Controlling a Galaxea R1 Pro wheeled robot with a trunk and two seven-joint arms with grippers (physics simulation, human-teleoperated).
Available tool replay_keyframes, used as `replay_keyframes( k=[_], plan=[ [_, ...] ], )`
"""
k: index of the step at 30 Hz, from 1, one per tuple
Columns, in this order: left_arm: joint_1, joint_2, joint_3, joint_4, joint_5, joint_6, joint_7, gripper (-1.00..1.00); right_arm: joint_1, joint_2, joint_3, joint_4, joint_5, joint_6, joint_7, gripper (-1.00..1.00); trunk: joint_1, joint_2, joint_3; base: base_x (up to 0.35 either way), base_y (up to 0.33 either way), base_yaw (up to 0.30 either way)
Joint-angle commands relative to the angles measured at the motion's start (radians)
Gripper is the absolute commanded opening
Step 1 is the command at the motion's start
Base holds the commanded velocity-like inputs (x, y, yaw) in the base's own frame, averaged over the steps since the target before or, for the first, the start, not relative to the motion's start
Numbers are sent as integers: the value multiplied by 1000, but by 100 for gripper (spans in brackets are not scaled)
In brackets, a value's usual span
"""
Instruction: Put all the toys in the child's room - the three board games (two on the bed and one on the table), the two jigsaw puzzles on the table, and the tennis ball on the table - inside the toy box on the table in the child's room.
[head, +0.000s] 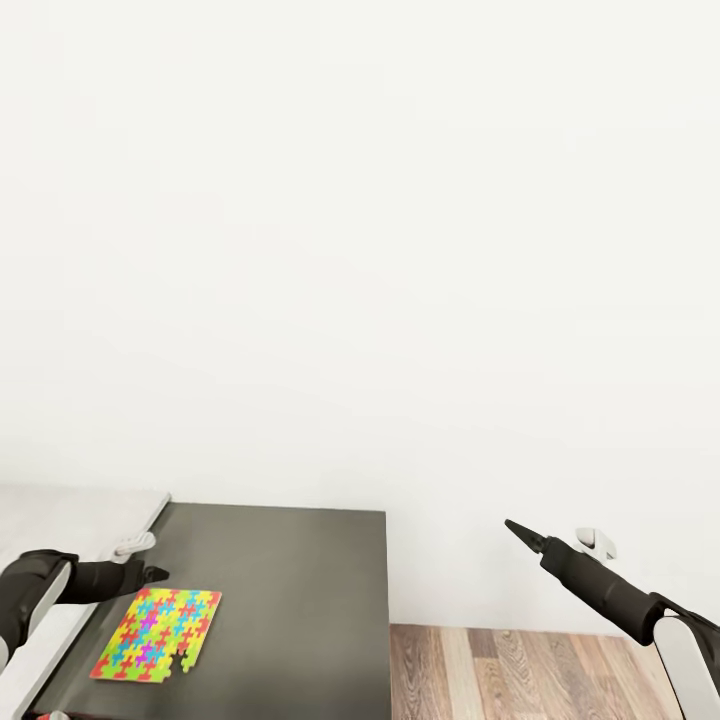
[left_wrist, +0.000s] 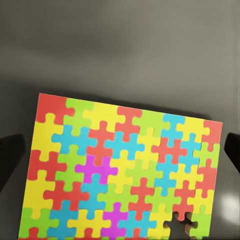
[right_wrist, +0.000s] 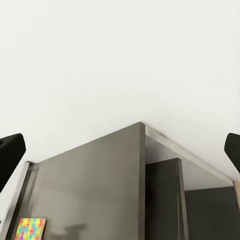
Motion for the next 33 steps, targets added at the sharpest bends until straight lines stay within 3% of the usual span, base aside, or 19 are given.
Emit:
replay_keyframes(
  k=[1, 13, 19, 33],
  plan=[
    [-1, 1, 4, -1, 2, 9, -7, 100, -1, 0, -2, 0, -1, 6, 3, 100, 1, -2, -4, 0, 0, 0],
    [0, 1, 4, 35, 2, 8, -15, 100, -1, 0, -2, 0, -1, 5, 3, 100, 1, -2, -24, 0, 0, 0],
    [0, 16, 5, 40, 3, 8, -22, 100, -1, 0, -2, 0, -1, 5, 3, 100, 1, -2, -34, 0, 0, 0],
    [0, 41, 5, 43, 3, 7, -100, 100, -1, 0, -3, 17, -1, 4, 3, 100, 1, -2, -57, 0, 0, 0]
  ],
)
